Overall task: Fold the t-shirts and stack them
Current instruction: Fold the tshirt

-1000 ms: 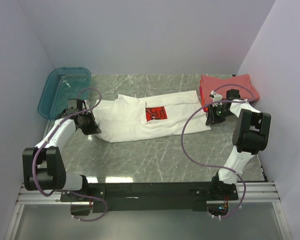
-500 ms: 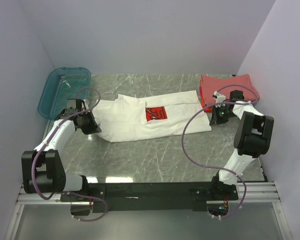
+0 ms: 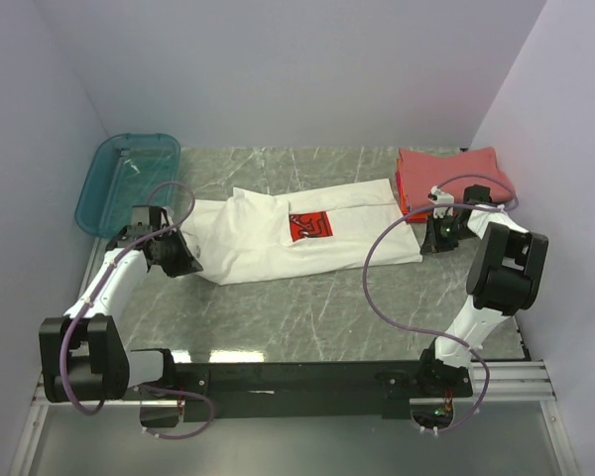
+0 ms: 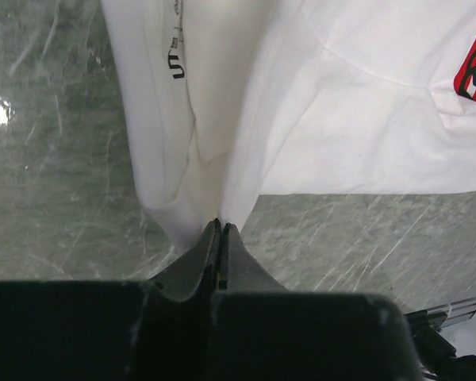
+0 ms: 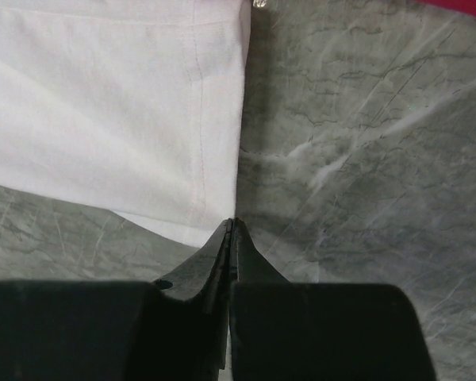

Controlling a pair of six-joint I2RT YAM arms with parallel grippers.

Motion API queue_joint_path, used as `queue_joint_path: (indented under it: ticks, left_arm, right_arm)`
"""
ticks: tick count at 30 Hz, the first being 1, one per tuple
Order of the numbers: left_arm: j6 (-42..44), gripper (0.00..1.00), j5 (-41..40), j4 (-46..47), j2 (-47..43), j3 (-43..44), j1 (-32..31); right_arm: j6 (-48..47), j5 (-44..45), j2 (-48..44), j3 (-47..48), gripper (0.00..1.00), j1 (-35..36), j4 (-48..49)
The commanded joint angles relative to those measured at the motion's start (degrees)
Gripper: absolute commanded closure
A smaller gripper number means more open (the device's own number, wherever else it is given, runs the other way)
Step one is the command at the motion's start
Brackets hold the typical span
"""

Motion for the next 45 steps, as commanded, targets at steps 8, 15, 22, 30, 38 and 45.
queue_joint_path:
  ticks: [8, 15, 22, 30, 38, 45]
  left_arm:
    - [-2.98, 0.99, -0.86, -3.92, -2.45, -1.77, 0.31]
    - [-2.8, 1.0, -6.05, -7.53, -2.7, 0.17, 0.31]
    - [-6.65, 0.99, 7.02, -7.28, -8.06, -5.51, 0.31]
    - [-7.1, 1.0, 7.56, -11.4, -11.75, -10.19, 0.22]
    - [-10.45, 1.0, 6.17, -14.11, -15.79, -12.32, 0.22]
    - [-9.48, 1.0, 4.5, -19.75, -17.3, -11.7, -1.71]
  right_arm:
    - [-3.08, -1.46, -3.44, -0.68, 1.0, -2.0, -0.68]
    - [-3.96, -1.64, -3.09, -0.59, 1.0, -2.79, -0.59]
    - [-4.14, -1.46, -1.77, -0.41, 1.0, -3.05, 0.2]
    - [-4.14, -1.11, -0.63, 0.29, 1.0, -3.4, 0.99]
    - [-4.49, 0.82, 0.52, 1.08, 1.0, -3.49, 2.05]
    - [-4.75, 2.14, 2.71, 2.84, 1.0, -4.37, 2.66]
